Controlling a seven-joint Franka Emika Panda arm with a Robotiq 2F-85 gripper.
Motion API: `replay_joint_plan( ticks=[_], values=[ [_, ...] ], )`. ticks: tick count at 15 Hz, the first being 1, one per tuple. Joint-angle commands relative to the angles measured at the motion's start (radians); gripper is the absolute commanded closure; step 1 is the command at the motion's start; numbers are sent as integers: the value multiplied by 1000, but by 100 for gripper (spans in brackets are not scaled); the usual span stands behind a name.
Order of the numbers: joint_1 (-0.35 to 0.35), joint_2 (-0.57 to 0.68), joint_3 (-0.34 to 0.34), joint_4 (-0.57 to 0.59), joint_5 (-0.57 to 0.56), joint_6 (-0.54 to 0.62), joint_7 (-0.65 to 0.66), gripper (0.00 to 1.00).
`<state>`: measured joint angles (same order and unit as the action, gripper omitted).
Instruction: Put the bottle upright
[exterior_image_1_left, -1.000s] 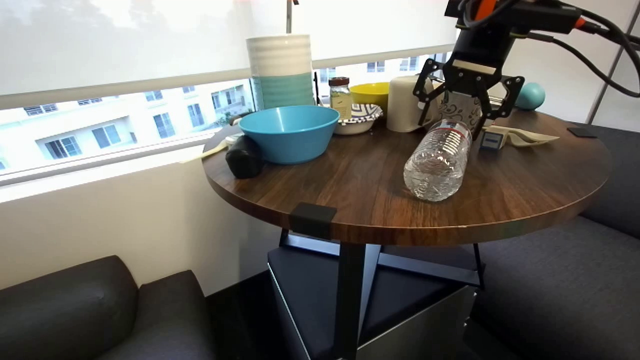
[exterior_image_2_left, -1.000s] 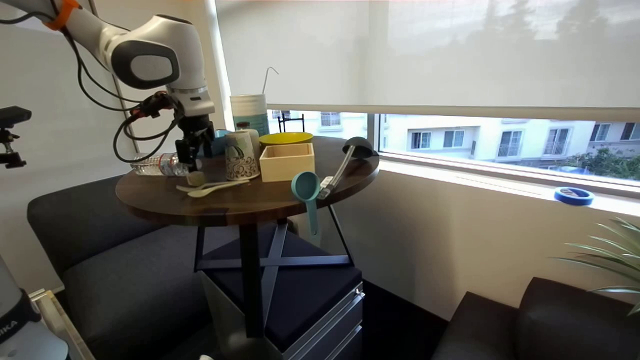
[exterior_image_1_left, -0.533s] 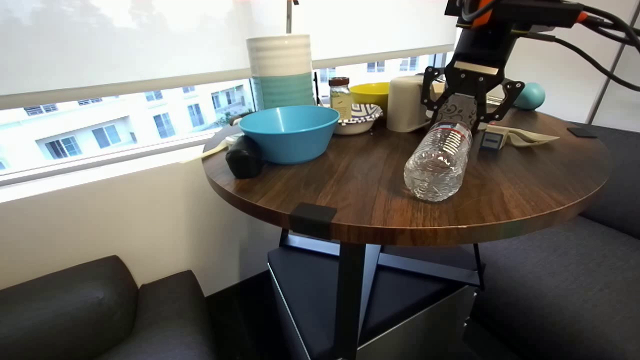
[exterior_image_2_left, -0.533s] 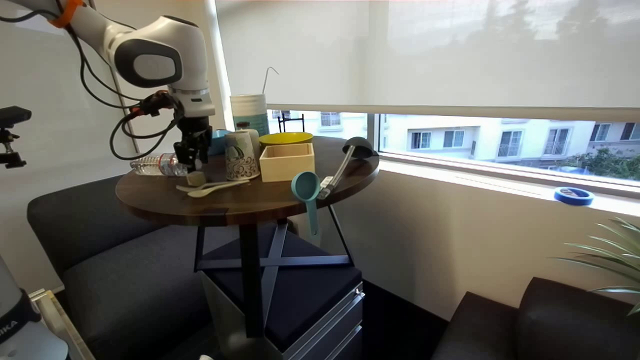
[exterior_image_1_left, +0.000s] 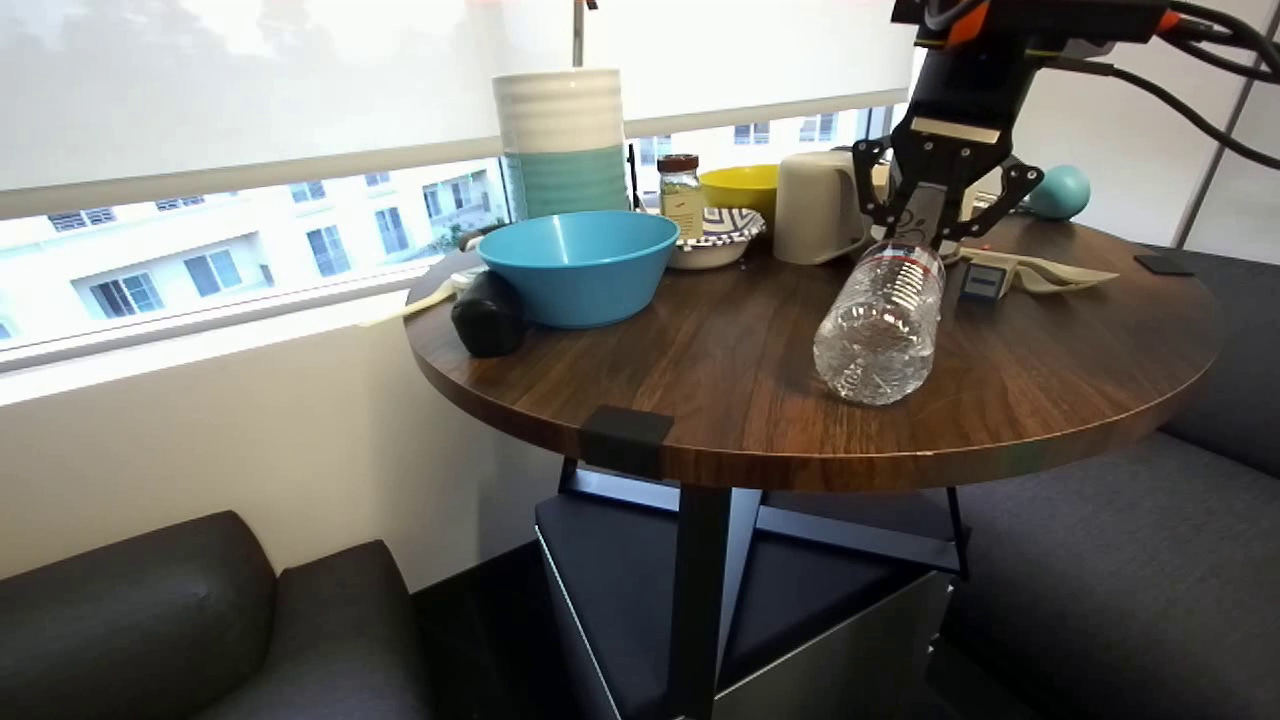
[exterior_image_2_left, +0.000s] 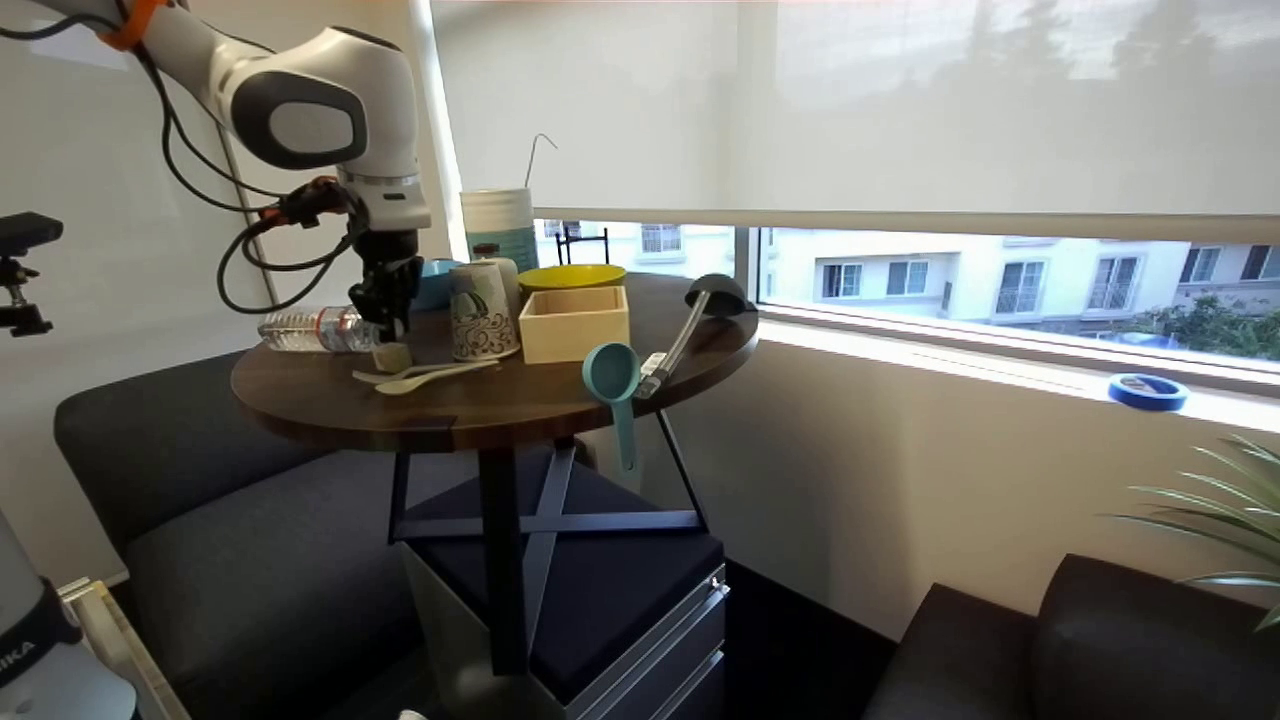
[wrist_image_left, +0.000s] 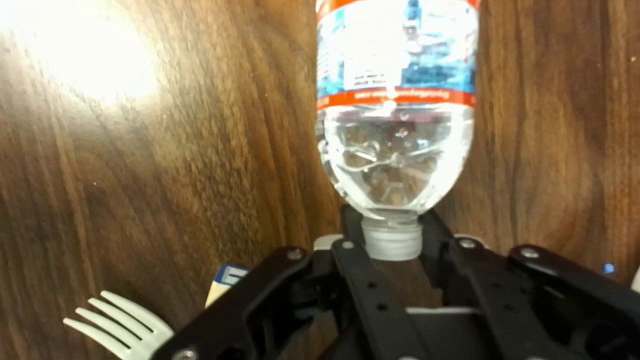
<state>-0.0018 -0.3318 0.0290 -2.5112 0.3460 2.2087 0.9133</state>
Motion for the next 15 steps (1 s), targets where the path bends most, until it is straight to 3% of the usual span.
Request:
replay_joint_plan(
  ticks=[1,7,15],
  values=[
    [-8,-8,8,24,17,-42,10,92],
    [-1,-52,38,26,-7,-43,31,92],
    [-9,-158,147,42,-159,-9,99,92]
  ],
)
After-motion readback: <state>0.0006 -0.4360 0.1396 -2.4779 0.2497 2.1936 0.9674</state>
